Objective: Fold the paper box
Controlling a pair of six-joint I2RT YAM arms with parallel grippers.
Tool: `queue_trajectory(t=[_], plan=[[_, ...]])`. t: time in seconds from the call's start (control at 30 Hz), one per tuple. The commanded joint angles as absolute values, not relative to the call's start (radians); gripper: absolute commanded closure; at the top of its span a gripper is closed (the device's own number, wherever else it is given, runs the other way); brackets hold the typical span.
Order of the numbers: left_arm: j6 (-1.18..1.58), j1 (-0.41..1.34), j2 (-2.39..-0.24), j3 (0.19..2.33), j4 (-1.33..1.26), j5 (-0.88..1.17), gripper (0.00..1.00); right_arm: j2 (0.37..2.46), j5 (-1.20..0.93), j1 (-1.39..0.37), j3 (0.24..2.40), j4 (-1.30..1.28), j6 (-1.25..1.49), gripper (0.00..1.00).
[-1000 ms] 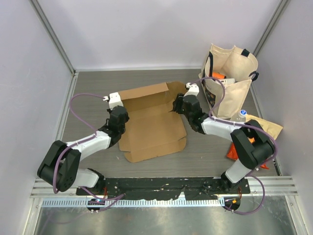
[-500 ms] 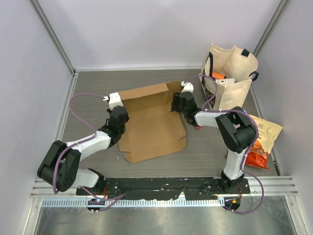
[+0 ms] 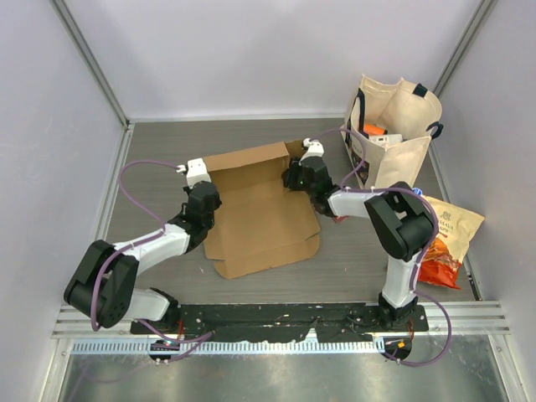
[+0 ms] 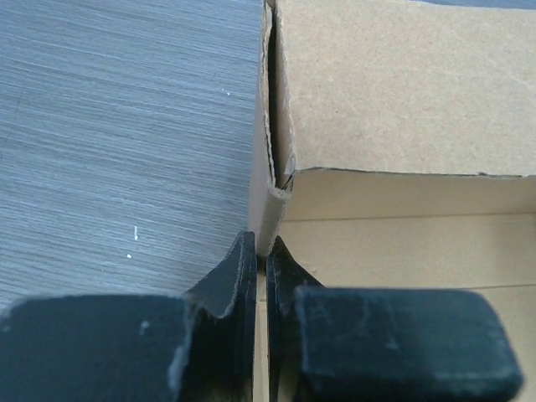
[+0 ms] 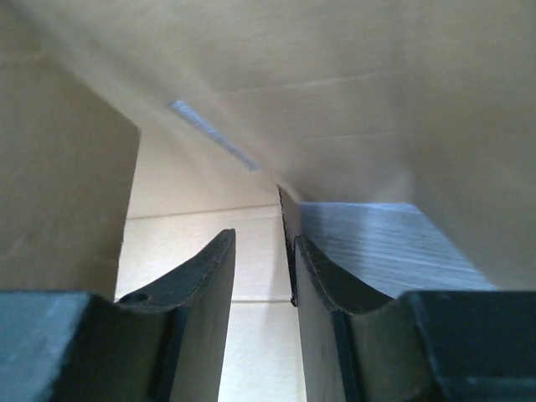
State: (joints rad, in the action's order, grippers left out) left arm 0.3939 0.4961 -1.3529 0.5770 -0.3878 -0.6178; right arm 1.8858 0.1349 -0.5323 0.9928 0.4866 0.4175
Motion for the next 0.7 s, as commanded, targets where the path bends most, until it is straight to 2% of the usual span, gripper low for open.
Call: queue_trajectory(t=[0.0,0.2,0.3,0.37,0.5,0.67], plan=[[0.436,0.495,-1.35,0.581,-0.449,-0.621,1.0,1.917,0.087,-0.566,1.025,0.541,0.503,0.6],[0.433,0.494,-1.344,0.578,-0.445,-0.627,1.0,1.959,0.051,-0.565,1.017,0.574,0.575,0.61],[0.43,0.495,-1.347,0.575,-0.448,-0.634,1.0,1.912,0.083,-0.565,1.026,0.487,0.516,0.57],[0.43,0.495,-1.348,0.571,-0.451,-0.637,1.0,1.821,0.106,-0.563,1.025,0.375,0.467,0.53],[0.423,0.495,-1.35,0.563,-0.463,-0.644,1.0,1.662,0.179,-0.554,1.043,0.109,0.346,0.41],[0.407,0.495,-1.333,0.548,-0.476,-0.649,1.0,1.453,0.239,-0.534,0.999,-0.081,0.221,0.35]])
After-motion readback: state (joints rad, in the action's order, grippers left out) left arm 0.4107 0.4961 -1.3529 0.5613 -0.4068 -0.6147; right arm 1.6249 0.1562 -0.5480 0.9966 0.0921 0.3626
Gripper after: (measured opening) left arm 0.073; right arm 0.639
